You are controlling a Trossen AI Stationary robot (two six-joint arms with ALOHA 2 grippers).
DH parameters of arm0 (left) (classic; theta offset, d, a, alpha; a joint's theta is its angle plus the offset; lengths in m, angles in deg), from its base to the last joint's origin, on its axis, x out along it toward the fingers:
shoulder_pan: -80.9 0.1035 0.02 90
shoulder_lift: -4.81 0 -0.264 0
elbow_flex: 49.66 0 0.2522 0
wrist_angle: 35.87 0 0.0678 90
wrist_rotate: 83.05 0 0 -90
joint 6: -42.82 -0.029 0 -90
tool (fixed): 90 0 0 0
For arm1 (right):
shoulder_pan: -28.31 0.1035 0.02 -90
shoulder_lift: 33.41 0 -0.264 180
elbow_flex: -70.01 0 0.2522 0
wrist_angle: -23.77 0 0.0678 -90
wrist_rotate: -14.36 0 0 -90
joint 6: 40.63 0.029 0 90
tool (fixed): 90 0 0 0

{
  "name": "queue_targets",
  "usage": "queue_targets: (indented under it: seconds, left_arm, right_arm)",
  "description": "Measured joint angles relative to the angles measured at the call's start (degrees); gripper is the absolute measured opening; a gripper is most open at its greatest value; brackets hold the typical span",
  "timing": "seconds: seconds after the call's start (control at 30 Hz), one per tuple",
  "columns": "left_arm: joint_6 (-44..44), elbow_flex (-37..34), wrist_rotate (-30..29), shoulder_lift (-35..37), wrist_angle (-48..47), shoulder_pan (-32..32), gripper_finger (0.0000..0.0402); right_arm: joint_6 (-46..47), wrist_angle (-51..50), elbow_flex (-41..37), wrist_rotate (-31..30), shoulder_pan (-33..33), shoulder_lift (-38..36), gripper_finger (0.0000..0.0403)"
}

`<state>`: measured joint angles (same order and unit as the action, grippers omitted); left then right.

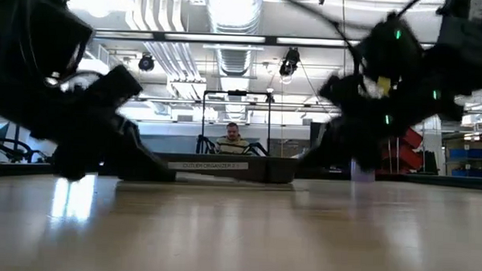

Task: Sort silverware
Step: Put the knife into the right compartment of the silverware tray

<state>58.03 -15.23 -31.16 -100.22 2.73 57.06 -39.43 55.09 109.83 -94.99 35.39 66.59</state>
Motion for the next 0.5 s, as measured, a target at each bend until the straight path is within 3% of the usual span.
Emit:
queue_targets:
  seconds: [0.2, 0.37, 0.5]
  left_arm:
    - [-3.53, 1.19, -6.79, 5.77, -4.1, 0.52, 0.0066]
    - [-13.26, 2.99, -13.36, 10.31, -2.41, 1.14, 0.0066]
    - [-19.46, 4.23, -14.04, 13.46, -1.26, 2.99, 0.0066]
  right_arm:
    - [9.78, -15.27, -0.69, -4.87, 0.48, -14.07, 0.0017]
    - [23.62, -9.35, -3.68, -5.8, 2.61, -15.91, 0.0085]
    - [34.07, 2.26, -4.71, -12.05, 3.12, -11.22, 0.0146]
